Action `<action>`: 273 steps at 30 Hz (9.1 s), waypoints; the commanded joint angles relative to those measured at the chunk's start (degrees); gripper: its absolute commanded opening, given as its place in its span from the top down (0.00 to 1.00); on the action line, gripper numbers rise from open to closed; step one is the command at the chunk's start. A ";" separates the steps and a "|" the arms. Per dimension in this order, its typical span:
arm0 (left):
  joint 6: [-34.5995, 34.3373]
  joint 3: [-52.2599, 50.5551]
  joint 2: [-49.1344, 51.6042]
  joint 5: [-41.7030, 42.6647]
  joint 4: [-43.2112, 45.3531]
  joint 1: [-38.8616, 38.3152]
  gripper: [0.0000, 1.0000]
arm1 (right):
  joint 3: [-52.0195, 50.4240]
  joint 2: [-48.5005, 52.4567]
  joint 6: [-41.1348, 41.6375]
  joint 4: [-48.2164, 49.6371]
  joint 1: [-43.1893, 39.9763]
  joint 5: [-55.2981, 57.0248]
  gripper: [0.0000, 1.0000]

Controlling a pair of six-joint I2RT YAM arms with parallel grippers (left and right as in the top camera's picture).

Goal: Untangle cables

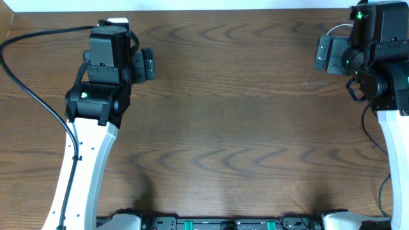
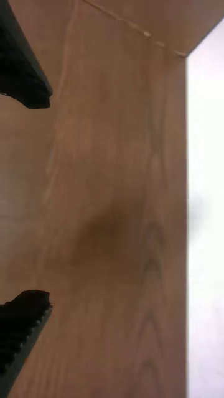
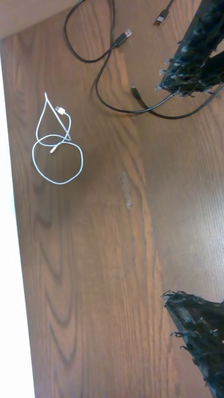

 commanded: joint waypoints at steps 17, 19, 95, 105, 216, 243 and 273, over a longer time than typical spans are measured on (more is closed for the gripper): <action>-0.33 1.75 -3.10 4.13 -19.37 -0.20 0.02 | 0.17 0.00 0.46 -0.04 0.42 0.04 0.01; -0.31 1.22 -4.35 3.96 -20.09 -0.50 0.02 | 0.17 0.00 0.46 -0.04 0.42 0.04 0.01; -10.62 -62.95 -77.79 3.82 20.79 -1.40 0.02 | 0.17 0.00 0.46 -0.04 0.42 0.04 0.01; -11.30 -71.58 -77.79 3.98 27.69 -1.57 0.02 | 0.17 0.00 0.46 -0.07 0.42 0.04 0.01; -2.84 -81.53 -77.66 -0.72 37.94 6.27 0.02 | 0.17 0.00 0.46 -0.07 0.42 0.04 0.01; -2.84 -81.53 -77.66 -0.74 37.92 6.27 0.02 | 0.15 0.07 -0.59 -0.26 0.26 1.18 0.01; -2.84 -81.53 -77.66 -0.74 37.92 6.27 0.02 | -59.76 -31.87 2.60 49.88 1.05 0.26 0.01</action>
